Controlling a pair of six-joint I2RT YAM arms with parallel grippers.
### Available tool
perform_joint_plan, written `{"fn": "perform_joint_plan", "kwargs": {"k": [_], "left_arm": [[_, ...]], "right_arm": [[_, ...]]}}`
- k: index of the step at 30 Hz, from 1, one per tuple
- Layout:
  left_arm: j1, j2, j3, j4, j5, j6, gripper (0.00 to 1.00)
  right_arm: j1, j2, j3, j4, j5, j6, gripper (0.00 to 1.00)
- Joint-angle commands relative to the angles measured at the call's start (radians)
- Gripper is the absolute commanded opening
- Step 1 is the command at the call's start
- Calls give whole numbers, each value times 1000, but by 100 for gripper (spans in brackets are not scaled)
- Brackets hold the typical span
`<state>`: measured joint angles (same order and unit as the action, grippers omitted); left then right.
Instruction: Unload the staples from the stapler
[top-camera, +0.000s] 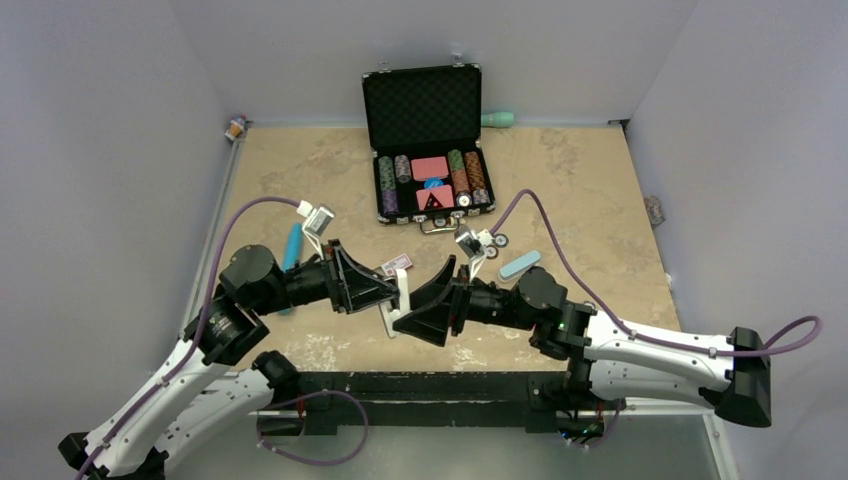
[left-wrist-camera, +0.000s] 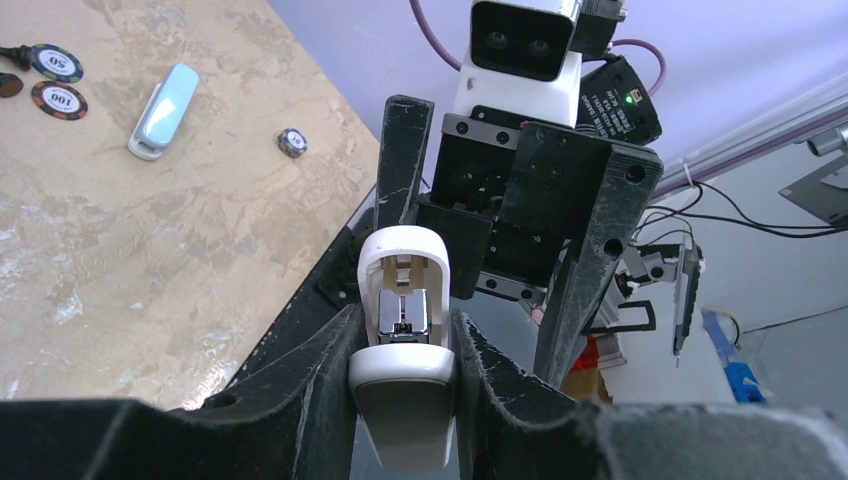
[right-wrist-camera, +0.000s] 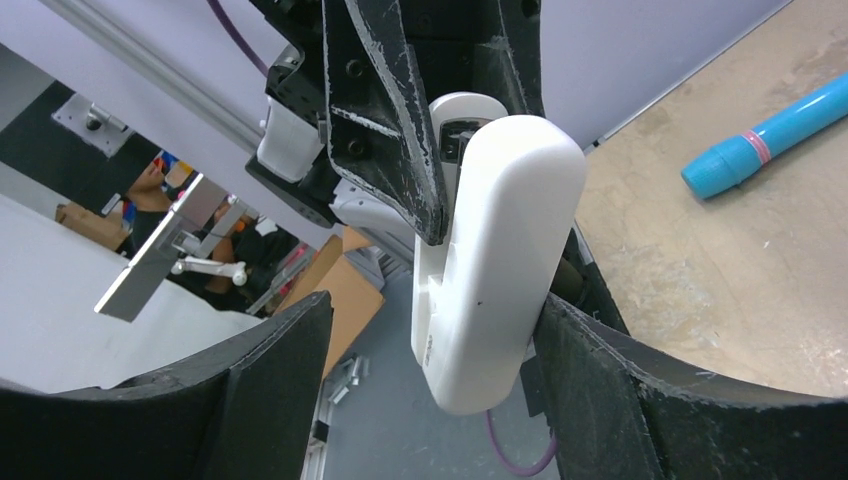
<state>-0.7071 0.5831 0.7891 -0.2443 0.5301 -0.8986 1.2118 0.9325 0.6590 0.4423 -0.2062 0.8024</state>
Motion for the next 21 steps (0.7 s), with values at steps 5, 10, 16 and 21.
{"fn": "perform_joint_plan", "kwargs": {"k": [5,10,16,21], "left_arm": [[4,-47,50,73,3,-32,0],[4,-60,37,82,-4,-33,0],[4,-73,6,119,-7,-42,0],[3,-104,-9,135,-12,-33,0]], "right_arm": [[15,23,77,44,-35,-51,66],[18,39,86,46,-45,-51,54],[26,59,92,42,-39,-52,47],[32,85,105,44,-49,-49,47]]}}
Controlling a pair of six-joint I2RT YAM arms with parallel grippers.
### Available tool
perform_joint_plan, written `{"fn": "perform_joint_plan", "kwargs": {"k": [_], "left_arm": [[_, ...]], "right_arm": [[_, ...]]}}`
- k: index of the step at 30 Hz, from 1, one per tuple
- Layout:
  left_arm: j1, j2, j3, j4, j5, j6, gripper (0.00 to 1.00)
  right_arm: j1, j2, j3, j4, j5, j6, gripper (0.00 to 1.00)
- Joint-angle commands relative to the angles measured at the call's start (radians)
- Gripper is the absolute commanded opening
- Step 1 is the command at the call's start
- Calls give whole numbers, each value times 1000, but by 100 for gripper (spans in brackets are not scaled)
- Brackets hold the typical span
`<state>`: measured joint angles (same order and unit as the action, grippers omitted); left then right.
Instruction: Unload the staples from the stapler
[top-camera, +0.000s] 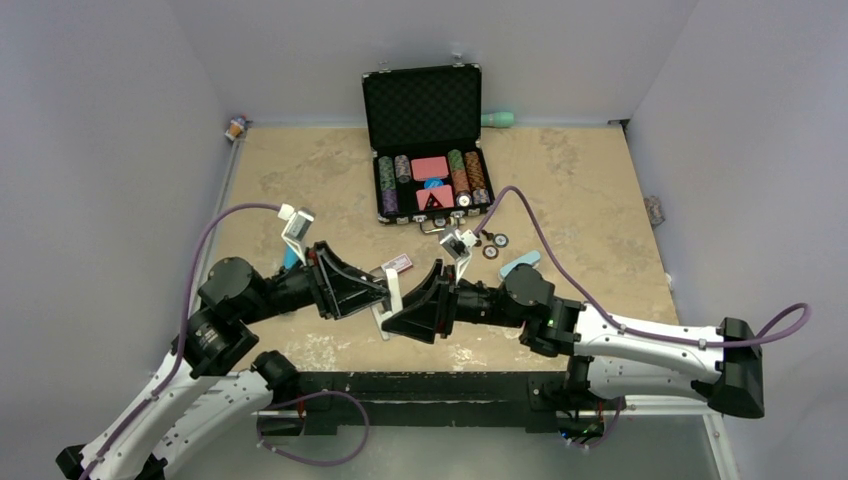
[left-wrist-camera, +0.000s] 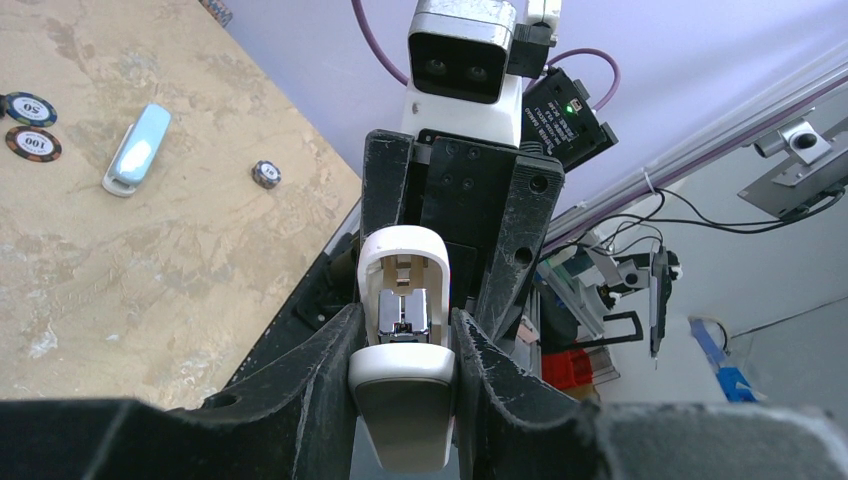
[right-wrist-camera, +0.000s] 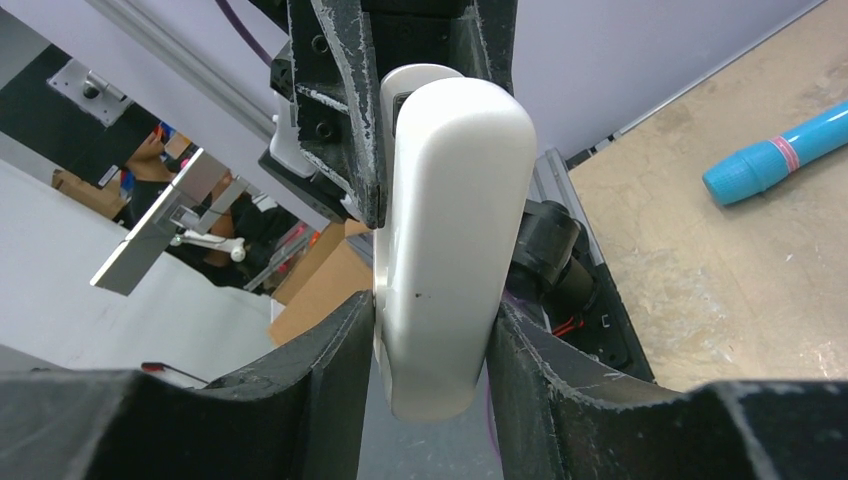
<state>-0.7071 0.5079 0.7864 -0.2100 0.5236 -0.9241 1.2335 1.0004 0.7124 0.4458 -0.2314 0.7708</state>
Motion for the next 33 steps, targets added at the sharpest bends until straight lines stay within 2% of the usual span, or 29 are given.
{"fn": "perform_joint_plan", "kwargs": {"k": [1,4,11,18,24,29,30,31,32,33], "left_arm": [[4,-32,-9,106,-5,-7,0],[3,-35,-17,120,-1,-11,0],[4,-46,-32,152,1,-25,0],[4,-51,-37,174,4,-29,0],[3,-55,-42,182,-3,-33,0],[4,-66,-47,152,-25,-26,0],[4,-68,-45,134,-33,-21,2],[4,-70,-41,113,-40,-13,12],[4,-72,-34,83,-54,-2,29],[4,-74,-21,35,-78,16,58]], "right_arm": [[10,20,54,42,-26,-19,47],[15,30,59,48,-31,-21,49],[28,67,75,59,-40,-27,64],[32,79,76,66,-36,-31,62],[33,91,76,68,-41,-34,35],[33,87,74,55,-32,-36,3],[34,85,71,52,-29,-35,0],[34,82,70,45,-25,-34,0],[33,78,69,36,-17,-33,0],[33,74,69,19,-7,-33,0]]}}
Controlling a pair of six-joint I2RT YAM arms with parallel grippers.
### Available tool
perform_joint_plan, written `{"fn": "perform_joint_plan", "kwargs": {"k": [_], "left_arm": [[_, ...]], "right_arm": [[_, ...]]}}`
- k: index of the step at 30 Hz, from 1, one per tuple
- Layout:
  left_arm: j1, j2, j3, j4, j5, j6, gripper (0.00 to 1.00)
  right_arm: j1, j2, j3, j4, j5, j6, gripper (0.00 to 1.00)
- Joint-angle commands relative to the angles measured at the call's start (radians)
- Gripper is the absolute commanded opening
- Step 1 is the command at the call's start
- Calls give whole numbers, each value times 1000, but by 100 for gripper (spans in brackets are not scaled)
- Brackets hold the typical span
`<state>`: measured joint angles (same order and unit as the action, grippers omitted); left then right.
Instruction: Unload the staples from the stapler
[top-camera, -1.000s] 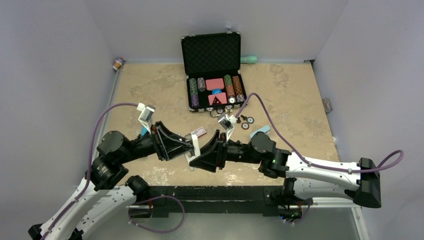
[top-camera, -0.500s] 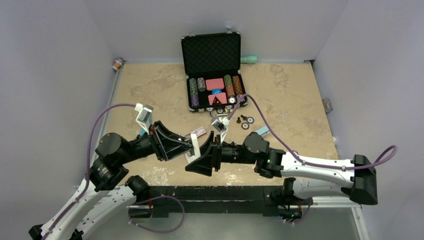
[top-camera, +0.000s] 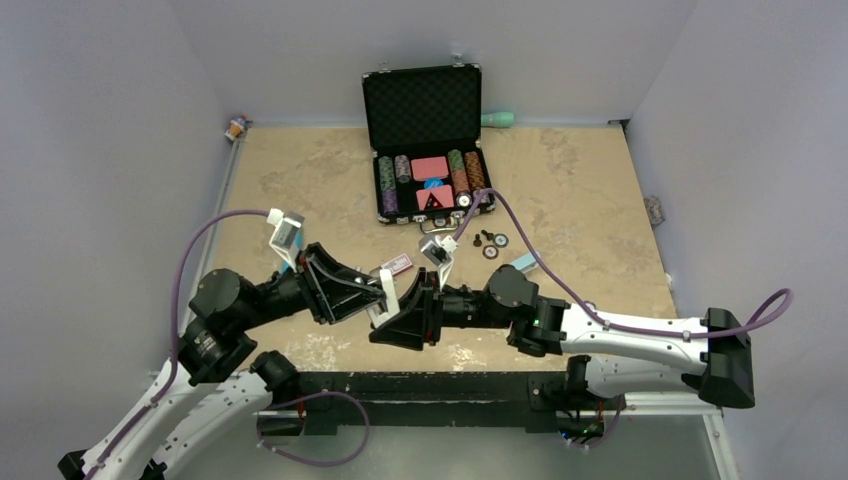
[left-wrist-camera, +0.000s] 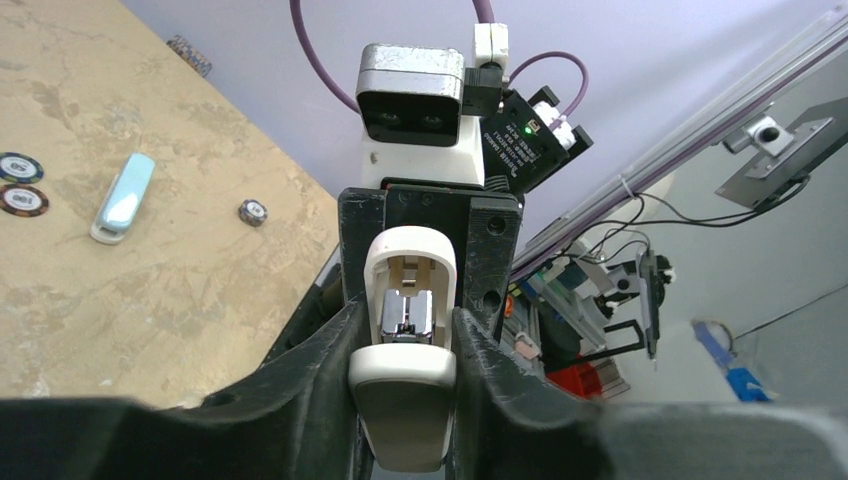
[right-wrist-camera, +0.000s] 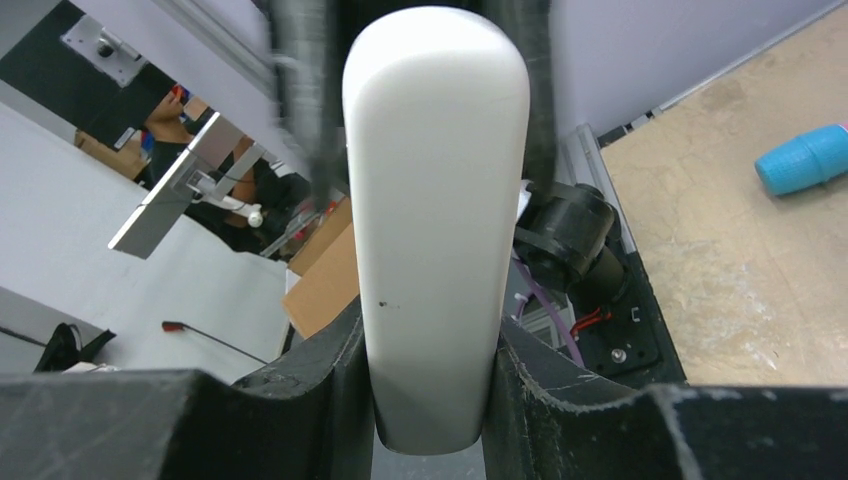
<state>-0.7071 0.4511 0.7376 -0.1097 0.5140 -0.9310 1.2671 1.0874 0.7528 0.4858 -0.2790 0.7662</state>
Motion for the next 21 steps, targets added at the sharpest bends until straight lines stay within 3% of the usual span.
{"fn": "perform_joint_plan", "kwargs": {"k": [1,3,4,12,16,21], "left_arm": [[4,-22,45,-124,-101,40,76],[4,-30,84,-267,-178,82,98],[4,-32,107,-335,-217,107,100],[3,-9,273,-889,-672,182,100],[3,-5,273,-1010,-805,202,100],[3,-24,236,-1069,-882,268,100]], "right_arm": [[-1,-18,32,-41,61,-28,0],[0,-32,39,-105,115,-18,0],[0,-39,48,-150,153,-10,0],[-3,-69,108,-565,520,148,0],[-16,-105,104,-768,713,290,0],[-164,-171,42,-842,702,259,0]]}}
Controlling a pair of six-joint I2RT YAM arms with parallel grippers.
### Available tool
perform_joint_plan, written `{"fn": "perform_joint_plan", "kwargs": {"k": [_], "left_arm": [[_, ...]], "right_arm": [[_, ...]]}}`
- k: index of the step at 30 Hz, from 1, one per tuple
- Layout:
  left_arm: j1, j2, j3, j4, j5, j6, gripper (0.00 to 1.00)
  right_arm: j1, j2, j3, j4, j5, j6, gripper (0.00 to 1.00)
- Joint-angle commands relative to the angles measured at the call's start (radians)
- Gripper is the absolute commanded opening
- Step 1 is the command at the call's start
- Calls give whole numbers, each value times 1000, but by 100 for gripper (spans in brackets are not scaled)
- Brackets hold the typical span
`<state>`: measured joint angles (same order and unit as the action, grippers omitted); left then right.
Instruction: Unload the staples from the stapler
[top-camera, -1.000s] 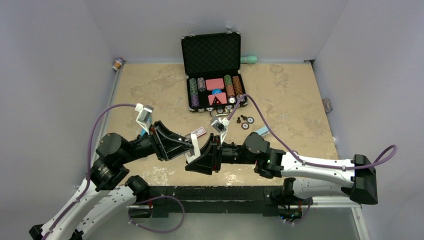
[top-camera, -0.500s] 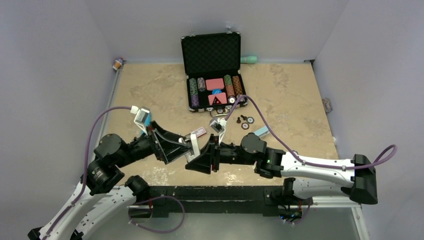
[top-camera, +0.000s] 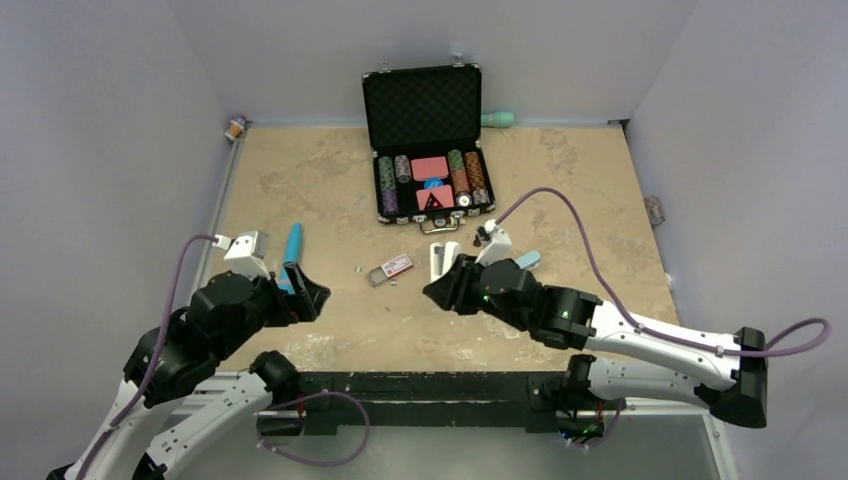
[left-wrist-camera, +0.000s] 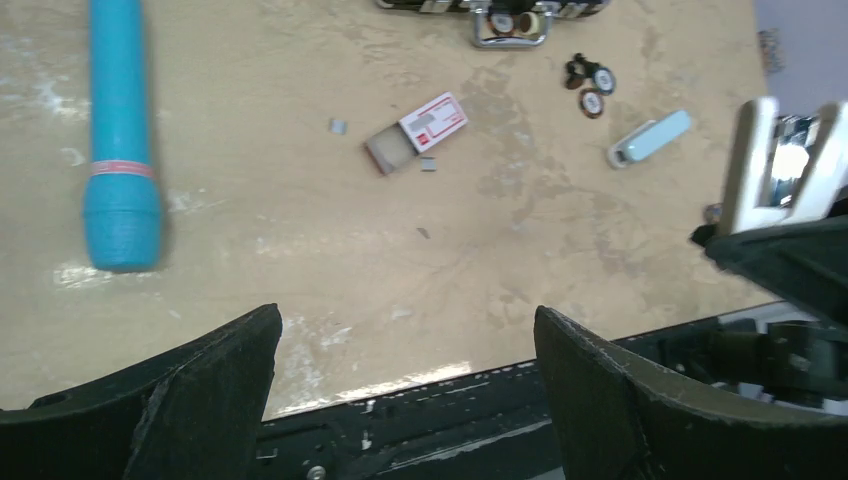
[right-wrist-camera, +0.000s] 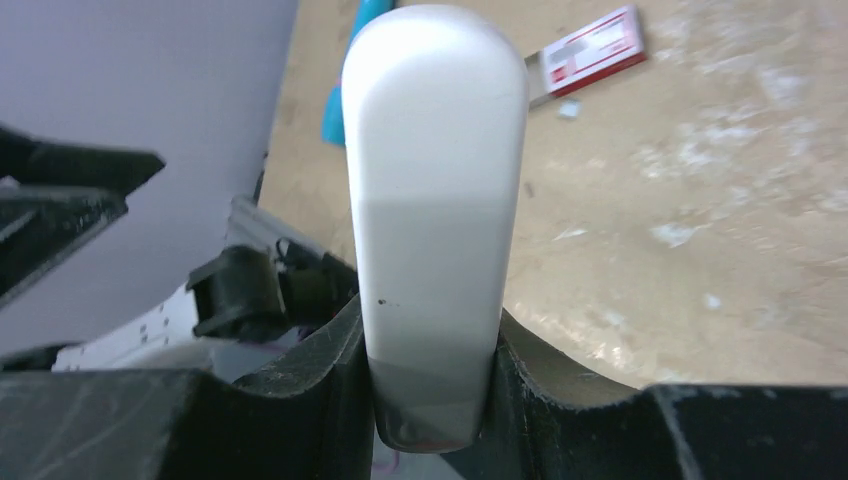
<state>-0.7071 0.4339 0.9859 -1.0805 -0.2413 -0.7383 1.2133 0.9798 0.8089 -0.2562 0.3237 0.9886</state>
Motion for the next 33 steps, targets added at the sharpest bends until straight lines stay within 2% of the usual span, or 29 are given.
{"fn": "perform_joint_plan", "kwargs": {"k": [1,4,8,12,17,23,29,33], "left_arm": [[3,-14,-24,-103,-144,68,100],[3,-37,-26,-90,-136,78,100],[3,-53,-39,-87,-158,70,100],[3,-61,-43,-90,-158,65,100],[2,-67,-46,-91,-155,66,99],[3,-77,-46,-86,-146,75,99],[2,-92,-50,-74,-134,85,99],[3,-90,-51,-69,-127,90,98]], "right_arm": [[-164,-74,-28,-120,87,24,0],[-302,-99,-48,-177,94,-6,0],[-397,-84,-20,-301,187,54,0],[-442,17,12,-499,298,244,0],[-459,175,6,-625,308,458,0],[-503,257,-29,-582,292,469,0],[-625,245,-100,-391,230,274,3],[-680,229,-114,-343,208,214,4]]}}
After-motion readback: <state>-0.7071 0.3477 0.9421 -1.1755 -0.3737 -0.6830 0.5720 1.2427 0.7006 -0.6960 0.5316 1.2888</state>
